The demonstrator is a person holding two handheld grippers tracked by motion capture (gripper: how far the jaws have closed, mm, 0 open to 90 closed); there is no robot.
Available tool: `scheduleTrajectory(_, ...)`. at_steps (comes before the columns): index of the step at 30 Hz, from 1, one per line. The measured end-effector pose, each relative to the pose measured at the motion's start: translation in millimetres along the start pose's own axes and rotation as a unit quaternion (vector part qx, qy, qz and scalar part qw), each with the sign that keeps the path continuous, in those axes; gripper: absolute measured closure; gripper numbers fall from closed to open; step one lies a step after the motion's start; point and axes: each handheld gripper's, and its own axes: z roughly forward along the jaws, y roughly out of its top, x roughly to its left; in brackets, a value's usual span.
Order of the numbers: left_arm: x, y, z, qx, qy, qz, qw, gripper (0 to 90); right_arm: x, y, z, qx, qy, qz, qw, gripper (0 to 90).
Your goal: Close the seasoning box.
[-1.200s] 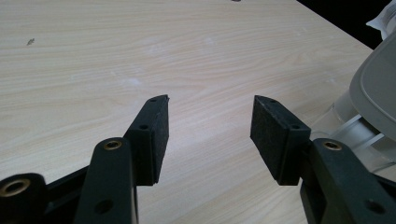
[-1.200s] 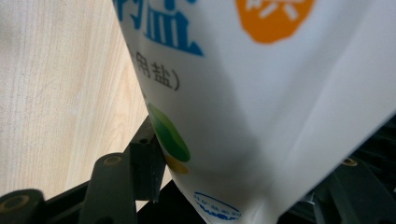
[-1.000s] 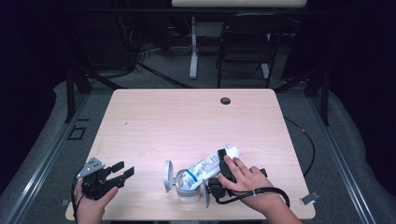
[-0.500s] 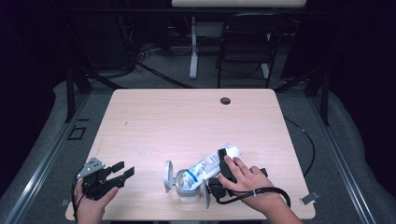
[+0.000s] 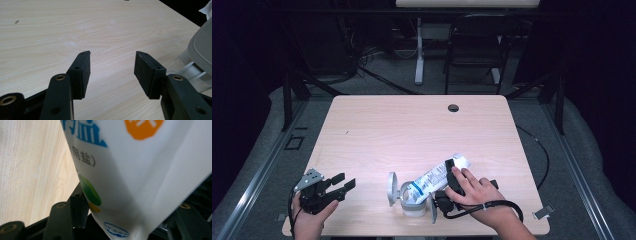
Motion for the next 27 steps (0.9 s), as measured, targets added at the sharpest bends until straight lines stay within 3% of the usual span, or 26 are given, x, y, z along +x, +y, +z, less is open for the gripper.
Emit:
scheduleTrajectory(6,-0.1,0.1,-0.1,0.000,0.000,0.000,1.0000,47.5,-0.1,0.0,0.1,-0.003,0.000,0.002,1.0000,43.7)
scheduleTrajectory(8,0.0,0.0,-0.1,0.000,0.000,0.000,1.0000,47.4,-1.4,1.1,-1.8,0.009,-0.003,-0.008,0.9999,43.8)
scheduleTrajectory(10,0.0,0.0,-0.1,0.000,0.000,0.000,1.0000,47.5,0.4,-0.2,1.1,-0.010,0.002,0.006,0.9999,43.8)
scheduleTrajectory(12,-0.1,0.2,-0.2,-0.001,0.000,0.000,1.0000,47.5,-1.4,0.9,-1.2,0.004,-0.001,-0.006,1.0000,43.9)
scheduleTrajectory(27,0.1,0.4,-0.8,-0.002,0.000,0.000,1.0000,47.5,-3.3,1.0,-1.1,-0.003,-0.004,-0.004,1.0000,45.0)
